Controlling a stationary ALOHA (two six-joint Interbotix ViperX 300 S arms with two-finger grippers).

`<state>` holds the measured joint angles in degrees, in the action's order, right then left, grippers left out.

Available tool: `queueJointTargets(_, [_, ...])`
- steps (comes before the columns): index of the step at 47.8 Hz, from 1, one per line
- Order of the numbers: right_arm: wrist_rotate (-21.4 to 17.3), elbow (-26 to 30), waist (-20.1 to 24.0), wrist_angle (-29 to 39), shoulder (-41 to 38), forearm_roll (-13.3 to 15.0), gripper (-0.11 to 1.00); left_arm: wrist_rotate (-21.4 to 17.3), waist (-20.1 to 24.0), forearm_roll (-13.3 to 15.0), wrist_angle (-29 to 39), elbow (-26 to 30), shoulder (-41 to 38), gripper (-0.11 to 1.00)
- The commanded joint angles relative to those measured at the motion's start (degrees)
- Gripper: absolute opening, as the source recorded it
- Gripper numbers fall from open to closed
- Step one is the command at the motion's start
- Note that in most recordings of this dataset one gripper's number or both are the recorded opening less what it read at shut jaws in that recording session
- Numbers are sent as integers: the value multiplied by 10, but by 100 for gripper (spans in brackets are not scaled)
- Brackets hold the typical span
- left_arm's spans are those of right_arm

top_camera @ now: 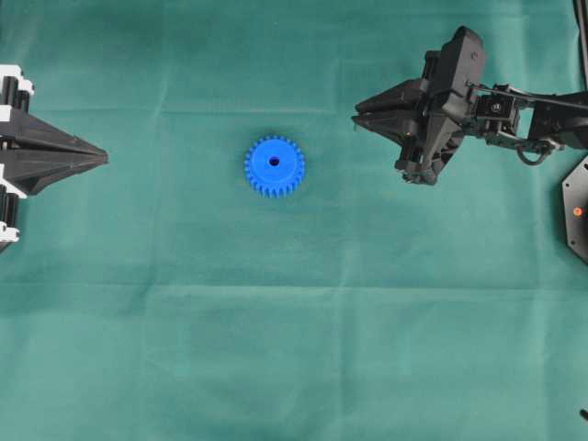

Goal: Insert the shaft placed at a random location into the center hole of the medium gear at another random location.
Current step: 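Close the right gripper on the silver shaft and lift it, then carry the held shaft left over the blue gear's center hole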

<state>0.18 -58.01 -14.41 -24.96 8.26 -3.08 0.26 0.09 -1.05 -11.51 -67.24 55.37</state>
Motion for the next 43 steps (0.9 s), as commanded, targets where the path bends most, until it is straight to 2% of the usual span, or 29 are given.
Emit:
queueJointTargets(1, [9, 16, -1, -8, 9, 0, 13, 1, -1, -2, -3, 12, -4, 0])
queueJointTargets(10, [7, 39, 16, -17, -12, -2, 13, 0, -1, -2, -3, 13, -5, 0])
queueJointTargets(25, [4, 120, 55, -11, -73, -2, 13, 0, -1, -2, -3, 13, -5, 0])
queueJointTargets(43, [4, 203, 78, 15, -135, -2, 13, 0, -1, -2, -3, 13, -5, 0])
